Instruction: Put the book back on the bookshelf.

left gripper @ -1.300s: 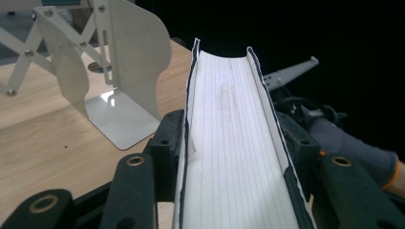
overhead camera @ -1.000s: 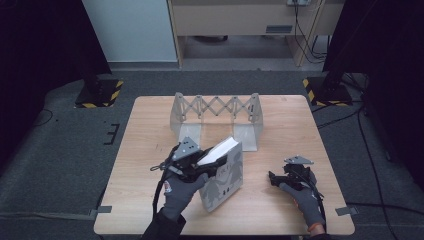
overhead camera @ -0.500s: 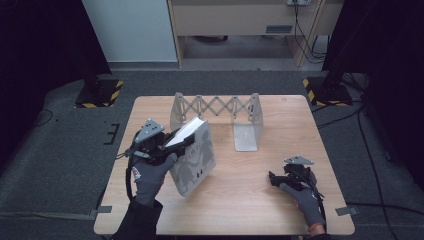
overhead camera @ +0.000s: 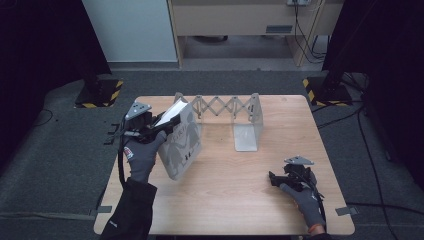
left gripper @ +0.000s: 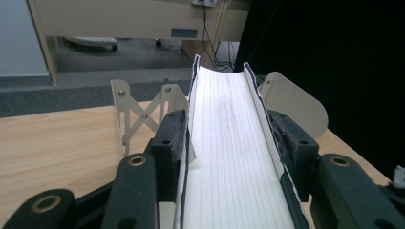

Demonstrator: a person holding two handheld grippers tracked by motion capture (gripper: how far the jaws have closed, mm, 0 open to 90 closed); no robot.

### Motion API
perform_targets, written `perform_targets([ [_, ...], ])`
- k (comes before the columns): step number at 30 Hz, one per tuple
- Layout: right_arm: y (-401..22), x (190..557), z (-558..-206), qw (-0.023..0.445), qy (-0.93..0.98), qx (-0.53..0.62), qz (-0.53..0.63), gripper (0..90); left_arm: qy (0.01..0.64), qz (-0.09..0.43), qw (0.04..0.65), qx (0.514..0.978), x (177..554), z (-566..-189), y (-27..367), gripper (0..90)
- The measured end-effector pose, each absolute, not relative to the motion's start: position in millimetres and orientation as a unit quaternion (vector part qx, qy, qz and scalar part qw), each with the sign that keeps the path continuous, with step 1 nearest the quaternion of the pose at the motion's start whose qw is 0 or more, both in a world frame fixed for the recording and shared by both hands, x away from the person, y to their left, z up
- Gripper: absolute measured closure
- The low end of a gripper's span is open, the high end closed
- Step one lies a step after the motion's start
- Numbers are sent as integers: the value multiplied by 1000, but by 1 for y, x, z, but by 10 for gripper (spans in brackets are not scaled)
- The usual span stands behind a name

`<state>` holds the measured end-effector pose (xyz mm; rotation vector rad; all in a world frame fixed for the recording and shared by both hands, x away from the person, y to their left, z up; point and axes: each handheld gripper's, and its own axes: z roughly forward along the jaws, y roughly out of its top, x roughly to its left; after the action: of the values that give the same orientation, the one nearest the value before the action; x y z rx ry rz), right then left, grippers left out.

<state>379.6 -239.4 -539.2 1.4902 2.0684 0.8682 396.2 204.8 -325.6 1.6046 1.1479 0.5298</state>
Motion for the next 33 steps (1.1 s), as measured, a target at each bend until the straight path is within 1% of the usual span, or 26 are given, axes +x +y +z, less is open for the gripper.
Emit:
perform_targets([
  [10,-239,380,-539,222,749,539,315,37,479,250,515,665,418,-323,192,518],
  [14,-239,380,-539,222,749,539,315,37,490,264,510,656,430,-323,191,518],
  [24,-240,380,-539,221,749,539,315,37,504,283,491,652,454,-337,189,517],
  [33,-240,381,-539,222,750,537,316,37,506,294,477,655,475,-347,174,517],
])
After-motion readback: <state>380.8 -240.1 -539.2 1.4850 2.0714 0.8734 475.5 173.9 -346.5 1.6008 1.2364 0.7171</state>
